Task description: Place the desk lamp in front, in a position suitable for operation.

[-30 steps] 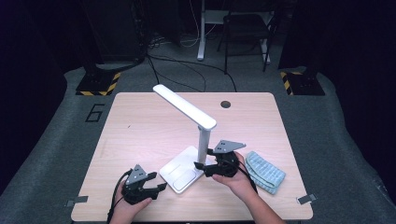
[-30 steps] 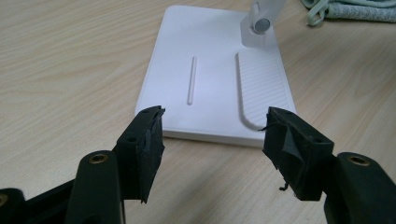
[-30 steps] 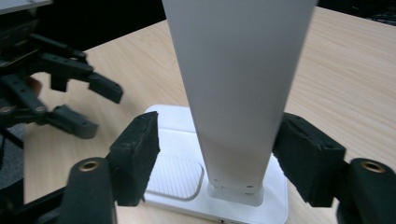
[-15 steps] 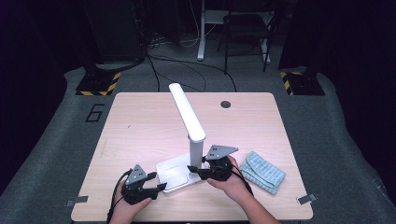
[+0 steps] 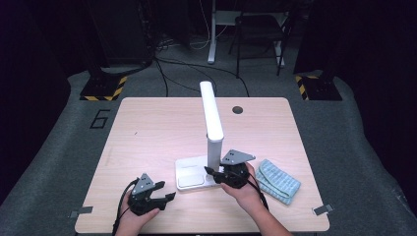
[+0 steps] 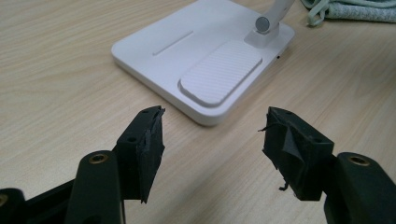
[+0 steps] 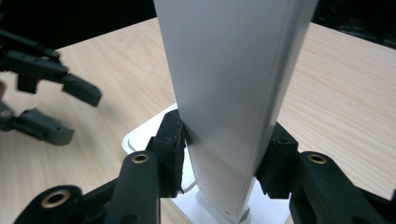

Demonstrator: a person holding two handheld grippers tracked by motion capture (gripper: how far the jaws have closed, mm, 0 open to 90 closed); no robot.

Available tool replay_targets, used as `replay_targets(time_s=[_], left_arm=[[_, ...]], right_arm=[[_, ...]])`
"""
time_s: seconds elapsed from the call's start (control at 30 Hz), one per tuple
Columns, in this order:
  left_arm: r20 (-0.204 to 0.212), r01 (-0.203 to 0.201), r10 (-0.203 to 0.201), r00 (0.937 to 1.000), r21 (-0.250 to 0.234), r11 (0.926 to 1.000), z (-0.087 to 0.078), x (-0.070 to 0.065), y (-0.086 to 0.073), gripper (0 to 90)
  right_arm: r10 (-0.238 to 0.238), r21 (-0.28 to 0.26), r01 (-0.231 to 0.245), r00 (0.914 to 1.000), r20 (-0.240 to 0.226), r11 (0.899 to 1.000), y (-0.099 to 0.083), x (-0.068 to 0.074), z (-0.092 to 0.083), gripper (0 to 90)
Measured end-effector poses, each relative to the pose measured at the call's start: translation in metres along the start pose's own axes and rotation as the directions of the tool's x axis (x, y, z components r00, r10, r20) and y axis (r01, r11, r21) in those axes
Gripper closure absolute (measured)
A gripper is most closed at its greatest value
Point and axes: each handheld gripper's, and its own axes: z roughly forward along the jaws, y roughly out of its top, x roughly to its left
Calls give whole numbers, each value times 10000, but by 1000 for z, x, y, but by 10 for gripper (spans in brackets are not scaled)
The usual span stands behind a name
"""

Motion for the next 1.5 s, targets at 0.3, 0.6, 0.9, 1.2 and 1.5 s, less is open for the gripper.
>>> replay_targets(time_s=[0.3,0.6,0.9,1.2,1.5], left_arm=[[84,17,-17,10000,66,10000,0,-1,1,380],[121,-78,76,9999,122,9999,1,-2,1,384],[90,162,-161,9998,-116,9998,0,-2,0,385],[193,73,-73,9998,18,10000,-2,0,1,387],[345,77,-73,9994,-112,9999,-6,-2,3,388]], right_arm=[[1020,-137,-1026,9939,-417,9946,-5,13,-6,569],[920,-327,-952,9918,-887,9949,-5,36,-4,628],[1084,-505,-1140,9888,-1027,9922,0,53,7,640],[614,-424,-671,9903,-1246,9968,8,71,16,606],[291,-221,-325,9901,-1376,9992,9,70,12,476]])
